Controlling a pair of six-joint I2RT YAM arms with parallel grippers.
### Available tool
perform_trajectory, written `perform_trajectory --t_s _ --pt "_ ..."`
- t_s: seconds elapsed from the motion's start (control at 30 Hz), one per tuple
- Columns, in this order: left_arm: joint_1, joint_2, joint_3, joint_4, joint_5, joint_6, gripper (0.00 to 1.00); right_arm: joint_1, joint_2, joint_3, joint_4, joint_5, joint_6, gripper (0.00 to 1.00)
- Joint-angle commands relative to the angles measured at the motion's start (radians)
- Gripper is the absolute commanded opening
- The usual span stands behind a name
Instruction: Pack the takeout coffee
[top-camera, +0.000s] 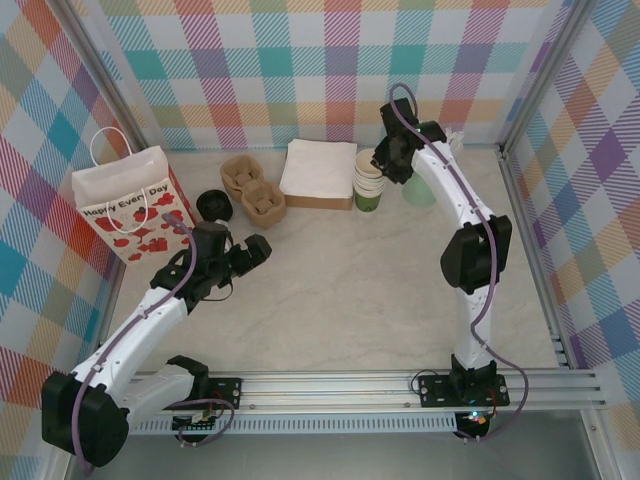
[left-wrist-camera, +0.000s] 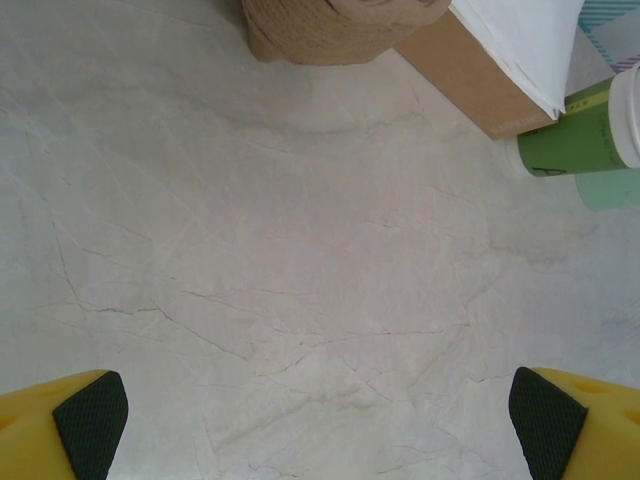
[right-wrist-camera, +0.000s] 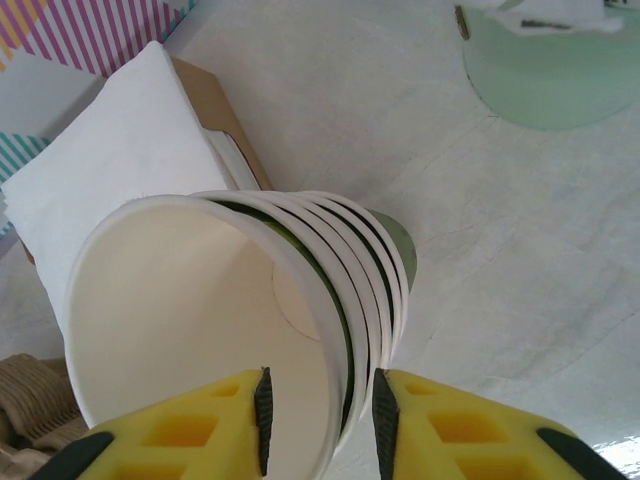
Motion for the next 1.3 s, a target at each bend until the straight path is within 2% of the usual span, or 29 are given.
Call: perform_trajectory --t_s 0.0,0.23,0.4,0.6,0.73,1.27 --pt "-0.009 0.008 0.007 -0.033 -0.017 -0.003 1.0 0.007 0.021 0.052 -0.033 0.018 -0.027 0.3" --pt "-0.01 0.013 0.014 -0.043 -0.021 -0.001 1.0 0.008 0.029 0.072 -0.045 0.022 -0.045 0.17" --pt "-0.01 0.01 0.016 -0.048 -0.023 0.0 1.0 0.009 0.031 0.071 -0.054 0.021 -0.046 0.16" --pt "-0.01 0.005 0.017 -0.056 -0.026 0.001 1.0 0.008 0.023 0.068 -0.059 0.013 -0.046 0.1" --pt "-0.01 -0.002 0.025 -0.063 -0.03 0.003 1.0 0.008 -0.005 0.06 -0.053 0.002 -0.042 0.06" --pt "-0.012 -0.037 0.051 -0.102 -0.051 0.003 1.0 0.005 -0.117 -0.005 -0.006 0.005 -0.044 0.0"
